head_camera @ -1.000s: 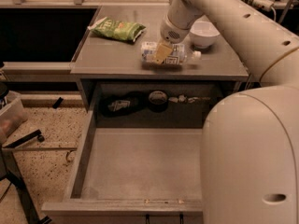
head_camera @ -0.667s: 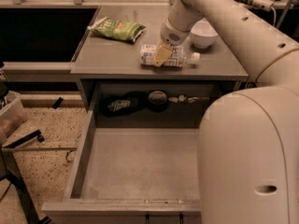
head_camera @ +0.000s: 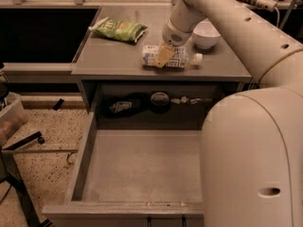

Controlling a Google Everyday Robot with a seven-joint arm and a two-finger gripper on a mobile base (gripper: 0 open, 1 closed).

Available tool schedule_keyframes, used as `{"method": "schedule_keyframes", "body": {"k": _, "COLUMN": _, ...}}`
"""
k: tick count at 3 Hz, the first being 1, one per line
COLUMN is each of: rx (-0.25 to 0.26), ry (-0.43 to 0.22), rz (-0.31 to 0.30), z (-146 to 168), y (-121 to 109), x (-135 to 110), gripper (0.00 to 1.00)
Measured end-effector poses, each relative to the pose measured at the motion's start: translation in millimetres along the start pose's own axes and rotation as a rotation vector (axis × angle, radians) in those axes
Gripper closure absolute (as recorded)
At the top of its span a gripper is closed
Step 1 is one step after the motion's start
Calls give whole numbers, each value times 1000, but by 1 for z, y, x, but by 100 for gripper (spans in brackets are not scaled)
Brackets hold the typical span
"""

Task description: Pick blue plastic bottle from top drawer and place on counter

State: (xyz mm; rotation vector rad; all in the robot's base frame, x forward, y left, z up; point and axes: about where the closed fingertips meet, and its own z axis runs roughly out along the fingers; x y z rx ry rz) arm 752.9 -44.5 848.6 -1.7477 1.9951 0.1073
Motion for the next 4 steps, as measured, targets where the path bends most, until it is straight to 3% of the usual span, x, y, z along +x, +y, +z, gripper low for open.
{"method": "schedule_keyframes", "body": {"k": 2, "rx": 0, "ry": 0, "rz": 0, "z": 0, "y": 0, "x": 0, "gripper": 11}}
{"method": "schedule_keyframes", "body": {"k": 3, "rx": 0, "ry": 0, "rz": 0, "z": 0, "y": 0, "x": 0, "gripper": 0}}
{"method": "schedule_keyframes", "body": {"k": 4, "rx": 0, "ry": 0, "rz": 0, "z": 0, "y": 0, "x": 0, "gripper": 0}}
